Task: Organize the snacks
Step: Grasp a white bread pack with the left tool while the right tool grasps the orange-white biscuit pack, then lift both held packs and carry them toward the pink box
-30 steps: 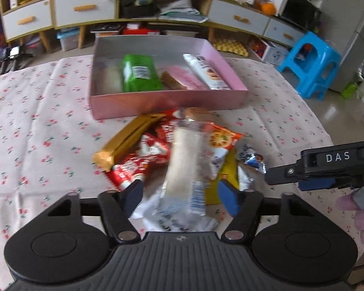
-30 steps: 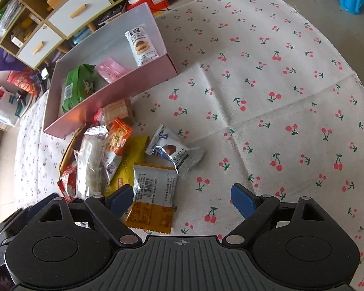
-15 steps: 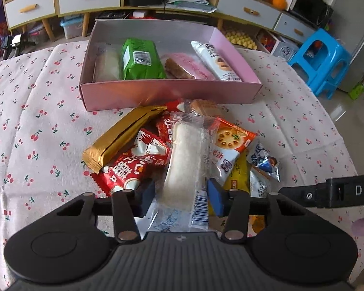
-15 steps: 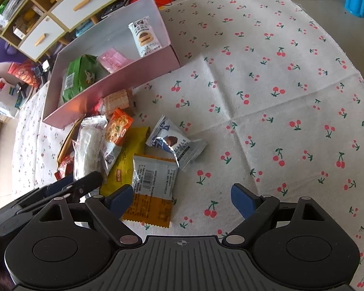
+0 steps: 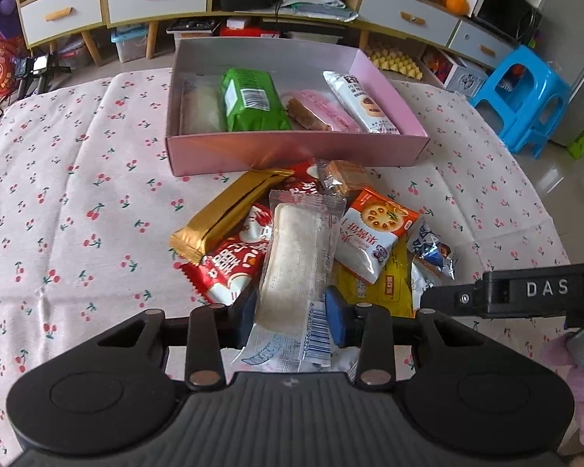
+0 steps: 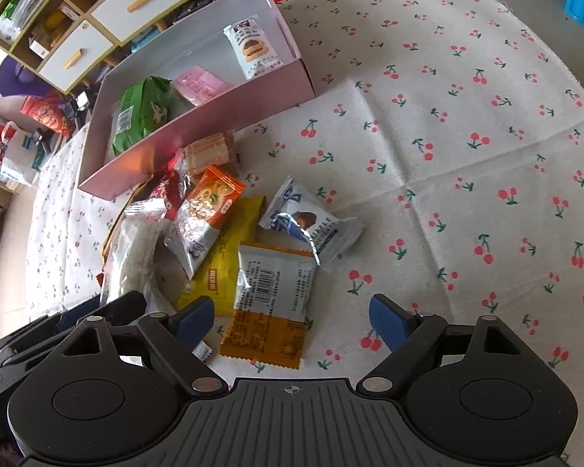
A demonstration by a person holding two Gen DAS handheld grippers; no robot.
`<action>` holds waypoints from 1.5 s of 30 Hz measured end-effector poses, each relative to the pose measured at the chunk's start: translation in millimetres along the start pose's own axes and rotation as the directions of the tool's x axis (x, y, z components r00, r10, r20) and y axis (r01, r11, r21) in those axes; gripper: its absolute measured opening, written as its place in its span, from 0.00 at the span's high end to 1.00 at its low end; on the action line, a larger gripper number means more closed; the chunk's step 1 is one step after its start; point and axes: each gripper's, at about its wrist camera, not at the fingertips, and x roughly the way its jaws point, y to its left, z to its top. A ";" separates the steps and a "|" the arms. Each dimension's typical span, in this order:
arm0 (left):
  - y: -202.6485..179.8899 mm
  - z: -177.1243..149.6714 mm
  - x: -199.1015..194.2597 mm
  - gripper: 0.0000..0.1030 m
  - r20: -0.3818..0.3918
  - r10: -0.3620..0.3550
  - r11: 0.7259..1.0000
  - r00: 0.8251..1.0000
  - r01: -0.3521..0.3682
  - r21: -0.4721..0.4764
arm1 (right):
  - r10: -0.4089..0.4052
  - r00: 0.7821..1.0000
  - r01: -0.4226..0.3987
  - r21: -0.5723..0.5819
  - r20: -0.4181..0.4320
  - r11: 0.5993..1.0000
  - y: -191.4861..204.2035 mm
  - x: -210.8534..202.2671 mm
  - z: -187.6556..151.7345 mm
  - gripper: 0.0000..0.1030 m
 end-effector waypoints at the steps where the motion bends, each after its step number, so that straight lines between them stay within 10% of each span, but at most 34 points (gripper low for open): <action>1: 1.5 -0.4 -0.6 0.66 -0.001 -0.002 1.000 1.000 0.002 -0.003 | 0.001 1.000 -0.001 0.000 0.007 1.000 1.0 0.1 0.1 0.15; 17: 10.3 -0.2 -2.9 0.67 -0.011 -0.009 1.000 1.000 0.009 -0.021 | -0.011 1.000 0.012 -0.048 0.029 0.999 13.9 10.6 -7.9 0.55; 45: 14.0 7.1 -18.2 0.71 0.028 -0.037 0.998 0.999 0.039 -0.056 | 0.048 0.997 -0.046 -0.040 0.062 0.998 11.2 -12.5 -5.8 0.61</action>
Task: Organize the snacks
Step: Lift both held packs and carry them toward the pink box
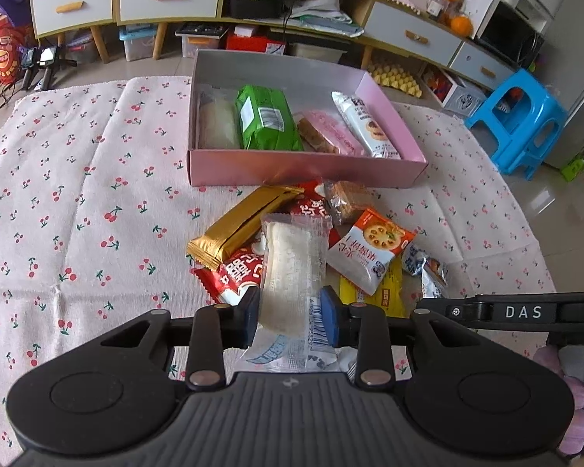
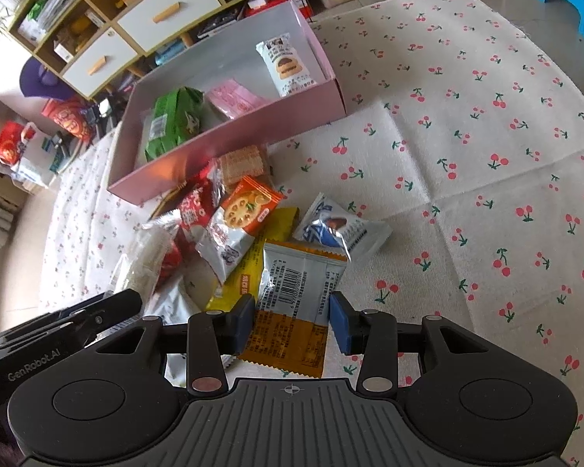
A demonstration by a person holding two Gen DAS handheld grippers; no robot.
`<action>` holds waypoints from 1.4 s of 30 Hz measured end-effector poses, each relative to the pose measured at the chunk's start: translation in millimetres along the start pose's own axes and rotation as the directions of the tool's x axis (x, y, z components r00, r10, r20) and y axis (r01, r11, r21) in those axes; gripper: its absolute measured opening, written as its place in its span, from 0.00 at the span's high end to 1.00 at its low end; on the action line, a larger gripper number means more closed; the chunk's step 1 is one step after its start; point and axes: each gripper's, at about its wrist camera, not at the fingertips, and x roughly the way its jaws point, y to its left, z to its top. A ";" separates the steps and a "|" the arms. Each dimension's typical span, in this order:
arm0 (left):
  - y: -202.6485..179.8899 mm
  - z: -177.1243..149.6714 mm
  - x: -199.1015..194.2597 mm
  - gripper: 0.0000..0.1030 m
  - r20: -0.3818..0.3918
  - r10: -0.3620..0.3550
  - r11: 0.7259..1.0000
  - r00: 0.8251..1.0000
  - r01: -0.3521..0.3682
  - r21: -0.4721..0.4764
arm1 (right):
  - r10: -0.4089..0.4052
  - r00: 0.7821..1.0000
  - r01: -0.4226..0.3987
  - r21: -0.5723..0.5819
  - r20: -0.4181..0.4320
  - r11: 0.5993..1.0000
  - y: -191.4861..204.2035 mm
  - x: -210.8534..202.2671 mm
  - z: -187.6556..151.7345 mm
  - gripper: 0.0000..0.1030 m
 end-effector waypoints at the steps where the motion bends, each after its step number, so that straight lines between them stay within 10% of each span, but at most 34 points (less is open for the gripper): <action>1: 0.2 0.5 -1.2 0.71 0.004 -0.003 1.000 1.000 0.003 -0.002 | 0.006 1.000 -0.006 0.005 0.003 1.000 -0.3 -2.0 0.7 0.61; 23: 1.5 44.9 -17.0 0.72 0.134 -0.007 0.999 0.991 0.012 -0.038 | 0.103 0.990 -0.111 0.077 0.100 0.991 -5.7 -25.0 58.8 0.61; 42: 7.5 124.2 71.4 0.72 0.165 -0.018 0.988 0.986 0.043 -0.149 | 0.196 0.958 -0.182 -0.081 0.208 0.980 2.4 34.6 140.9 0.61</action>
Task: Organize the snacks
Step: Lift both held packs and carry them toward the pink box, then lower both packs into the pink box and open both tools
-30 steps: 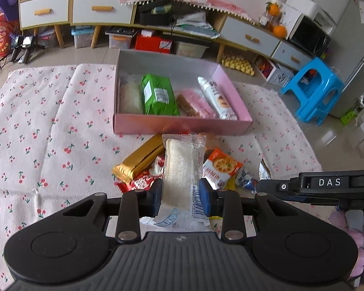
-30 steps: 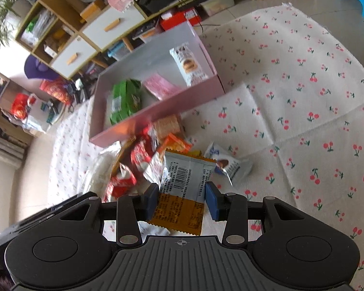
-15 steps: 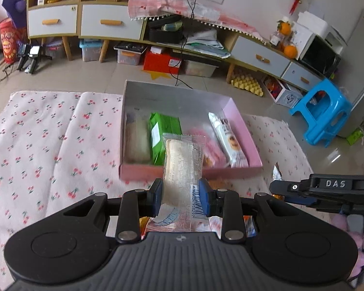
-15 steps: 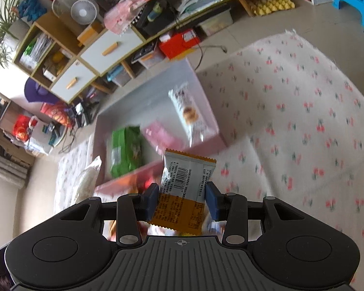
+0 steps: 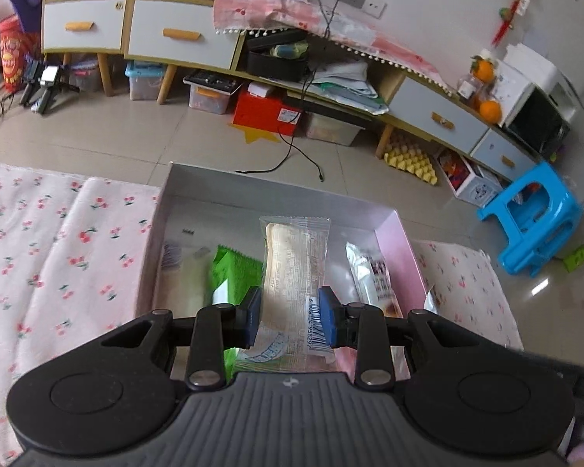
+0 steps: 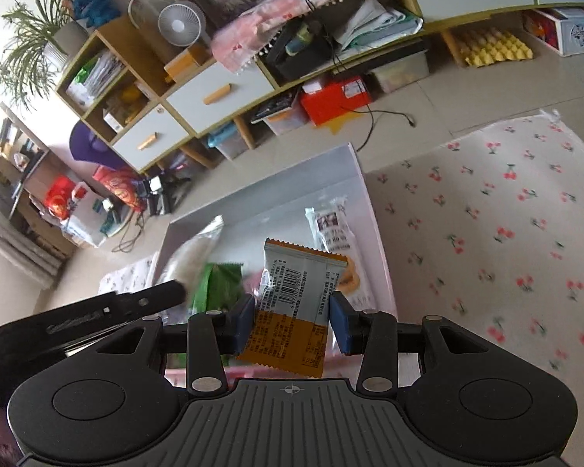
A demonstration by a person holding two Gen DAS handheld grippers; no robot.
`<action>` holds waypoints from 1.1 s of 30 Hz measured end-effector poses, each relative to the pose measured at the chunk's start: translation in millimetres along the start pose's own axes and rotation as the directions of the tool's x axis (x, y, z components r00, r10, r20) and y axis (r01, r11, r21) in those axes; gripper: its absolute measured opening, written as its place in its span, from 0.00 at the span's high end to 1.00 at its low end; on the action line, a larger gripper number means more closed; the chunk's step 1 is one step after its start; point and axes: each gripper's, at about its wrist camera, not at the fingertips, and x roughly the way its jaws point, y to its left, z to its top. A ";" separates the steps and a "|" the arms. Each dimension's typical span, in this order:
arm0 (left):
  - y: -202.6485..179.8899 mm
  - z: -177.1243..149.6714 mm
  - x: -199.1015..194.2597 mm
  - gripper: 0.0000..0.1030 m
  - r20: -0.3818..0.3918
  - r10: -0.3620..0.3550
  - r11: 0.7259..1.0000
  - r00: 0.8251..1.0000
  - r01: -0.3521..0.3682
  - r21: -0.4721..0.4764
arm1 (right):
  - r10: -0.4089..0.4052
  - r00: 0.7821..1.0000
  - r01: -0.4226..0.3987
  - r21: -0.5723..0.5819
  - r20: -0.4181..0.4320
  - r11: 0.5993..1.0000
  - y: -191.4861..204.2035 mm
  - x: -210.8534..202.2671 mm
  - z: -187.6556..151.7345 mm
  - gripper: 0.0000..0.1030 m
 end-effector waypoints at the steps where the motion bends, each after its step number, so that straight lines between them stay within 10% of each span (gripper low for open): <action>1: 1.0 2.0 3.8 0.72 0.000 -0.009 1.000 1.000 0.009 -0.015 | 0.009 1.000 -0.009 0.001 0.004 1.000 -0.7 4.3 2.6 0.61; 24: 0.9 16.4 46.2 0.73 -0.060 -0.022 0.999 0.998 0.020 -0.044 | 0.047 0.999 -0.047 0.077 0.004 0.996 -17.2 36.0 7.5 0.58; 33: -7.2 17.9 34.3 0.54 -0.038 -0.026 1.000 0.999 0.025 -0.011 | 0.055 0.998 -0.055 0.079 -0.002 0.995 -16.8 32.0 11.2 0.48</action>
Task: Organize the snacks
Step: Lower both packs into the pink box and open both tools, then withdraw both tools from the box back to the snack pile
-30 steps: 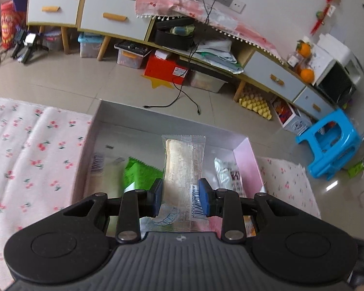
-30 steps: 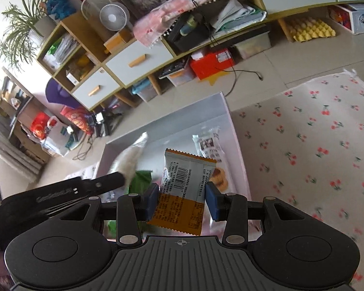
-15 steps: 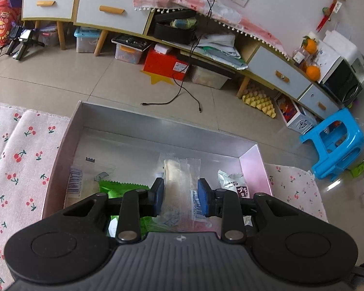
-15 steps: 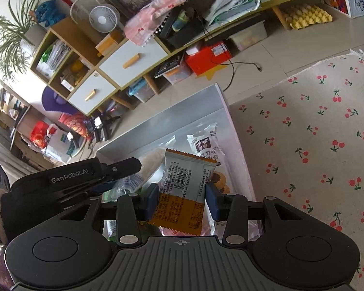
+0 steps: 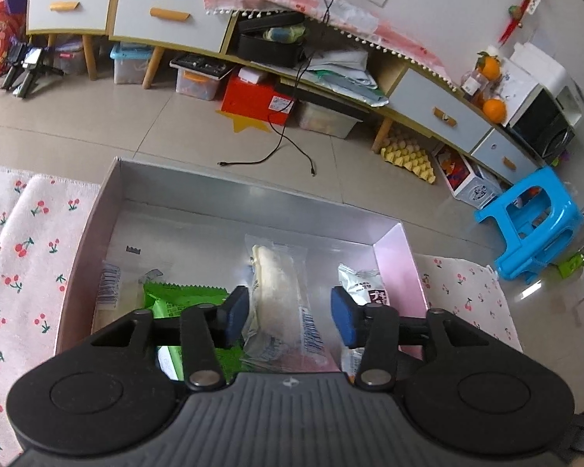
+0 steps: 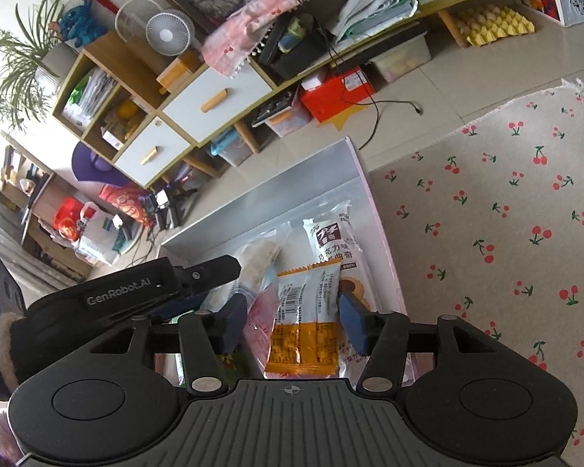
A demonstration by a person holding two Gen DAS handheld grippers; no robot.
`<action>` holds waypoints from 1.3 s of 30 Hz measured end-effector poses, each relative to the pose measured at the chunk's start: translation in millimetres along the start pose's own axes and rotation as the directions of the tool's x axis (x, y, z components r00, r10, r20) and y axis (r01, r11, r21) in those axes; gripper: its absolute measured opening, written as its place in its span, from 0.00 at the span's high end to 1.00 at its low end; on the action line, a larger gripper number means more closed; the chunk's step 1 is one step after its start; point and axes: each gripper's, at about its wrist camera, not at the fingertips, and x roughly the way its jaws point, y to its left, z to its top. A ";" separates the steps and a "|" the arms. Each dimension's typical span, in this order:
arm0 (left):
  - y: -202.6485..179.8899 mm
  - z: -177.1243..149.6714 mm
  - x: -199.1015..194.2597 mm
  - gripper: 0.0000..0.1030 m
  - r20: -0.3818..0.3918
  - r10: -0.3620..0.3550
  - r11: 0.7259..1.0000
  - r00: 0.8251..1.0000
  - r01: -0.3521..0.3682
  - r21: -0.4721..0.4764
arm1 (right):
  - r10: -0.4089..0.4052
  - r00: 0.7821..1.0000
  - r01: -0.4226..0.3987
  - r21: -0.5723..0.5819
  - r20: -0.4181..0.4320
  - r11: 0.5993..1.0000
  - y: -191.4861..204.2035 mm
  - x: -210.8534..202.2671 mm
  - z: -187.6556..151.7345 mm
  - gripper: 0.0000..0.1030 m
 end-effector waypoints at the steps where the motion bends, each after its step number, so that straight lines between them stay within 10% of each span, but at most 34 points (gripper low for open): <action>1: -1.7 -0.2 -1.4 0.51 0.004 0.001 1.000 1.000 -0.001 0.005 | -0.002 1.000 0.002 -0.004 0.000 1.000 0.4 -1.2 0.0 0.48; 39: -0.7 -79.5 -113.1 0.06 0.016 0.106 0.979 0.994 -0.107 0.171 | -0.189 0.982 0.189 -0.129 0.016 0.973 33.7 -125.0 -62.0 0.21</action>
